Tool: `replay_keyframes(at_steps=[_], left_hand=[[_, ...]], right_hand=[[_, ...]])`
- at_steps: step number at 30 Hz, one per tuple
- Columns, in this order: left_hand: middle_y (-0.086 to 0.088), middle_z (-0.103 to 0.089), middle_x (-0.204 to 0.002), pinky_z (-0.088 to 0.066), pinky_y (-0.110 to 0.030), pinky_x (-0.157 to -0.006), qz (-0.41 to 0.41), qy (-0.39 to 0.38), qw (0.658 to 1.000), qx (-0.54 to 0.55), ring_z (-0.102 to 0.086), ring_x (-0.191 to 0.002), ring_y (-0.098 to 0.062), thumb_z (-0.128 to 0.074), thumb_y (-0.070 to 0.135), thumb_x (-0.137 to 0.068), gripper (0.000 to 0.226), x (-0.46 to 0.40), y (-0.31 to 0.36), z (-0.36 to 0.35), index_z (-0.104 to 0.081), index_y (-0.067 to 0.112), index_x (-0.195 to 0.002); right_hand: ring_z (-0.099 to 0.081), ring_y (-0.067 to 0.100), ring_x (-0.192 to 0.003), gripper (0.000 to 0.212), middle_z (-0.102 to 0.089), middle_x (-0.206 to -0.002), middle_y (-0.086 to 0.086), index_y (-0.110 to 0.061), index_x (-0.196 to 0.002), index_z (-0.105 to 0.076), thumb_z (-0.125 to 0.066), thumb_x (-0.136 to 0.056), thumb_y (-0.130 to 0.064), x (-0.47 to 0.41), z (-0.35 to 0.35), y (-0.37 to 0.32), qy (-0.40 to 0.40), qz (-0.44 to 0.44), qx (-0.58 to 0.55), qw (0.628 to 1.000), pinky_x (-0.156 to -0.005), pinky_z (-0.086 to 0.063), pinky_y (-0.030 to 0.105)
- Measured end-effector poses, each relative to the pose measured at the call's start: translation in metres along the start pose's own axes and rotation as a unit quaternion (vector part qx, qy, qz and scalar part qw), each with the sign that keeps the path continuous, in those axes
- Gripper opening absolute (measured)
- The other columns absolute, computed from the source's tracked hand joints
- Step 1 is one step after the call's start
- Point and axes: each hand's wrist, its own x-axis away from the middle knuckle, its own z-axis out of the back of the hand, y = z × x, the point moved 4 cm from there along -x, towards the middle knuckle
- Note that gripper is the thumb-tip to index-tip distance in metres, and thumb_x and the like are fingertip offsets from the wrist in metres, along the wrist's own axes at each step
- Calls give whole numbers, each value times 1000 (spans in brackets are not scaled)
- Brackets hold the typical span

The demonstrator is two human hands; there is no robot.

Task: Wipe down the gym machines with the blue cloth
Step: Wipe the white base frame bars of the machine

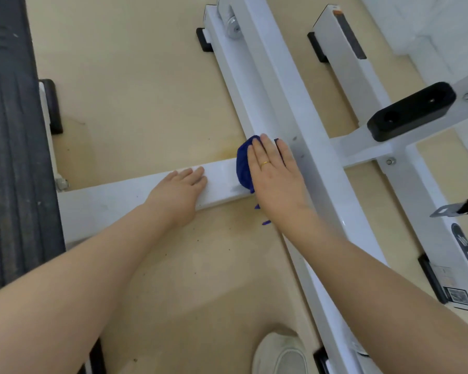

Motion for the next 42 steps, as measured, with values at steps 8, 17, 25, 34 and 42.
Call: replay_keyframes(at_steps=[8,17,25,34,42], left_hand=[[4,14,-157,-11,-27,-117,33,-17,998,52,4,-145,-14,-35,6,-90,70,7,5,0,3,16,-149],[11,19,-155,-27,-29,-109,66,-18,995,69,8,-144,-10,-30,1,-88,73,11,12,1,7,20,-149],[14,21,-154,-29,-35,-112,103,-44,989,101,9,-144,-8,-30,-3,-86,77,20,4,-8,7,23,-149],[6,19,-155,-8,-29,-116,101,-62,992,38,5,-145,-15,-33,2,-89,74,21,9,-3,6,19,-149],[7,19,-155,-1,-29,-117,56,-112,992,15,5,-145,-13,-32,-2,-86,77,19,-10,-1,6,22,-149]], right_hand=[[3,26,-145,69,-3,-158,12,-2,-148,-2,-40,-97,-27,-16,5,-34,-54,116,-35,991,-116,8,38],[-15,26,-144,60,-19,-155,15,2,-147,-18,-39,-95,-20,6,2,-13,73,83,18,994,-115,0,37],[-38,22,-136,58,-44,-143,13,-1,-137,-43,-43,-81,-18,9,2,-19,87,73,20,993,-115,-16,35],[-32,26,-139,76,-36,-148,16,1,-141,-36,-67,-79,-30,6,2,5,13,44,29,999,-115,-1,40],[5,27,-145,75,4,-157,17,4,-147,3,-45,-95,-24,13,5,-9,-59,105,-71,990,-109,18,35]])
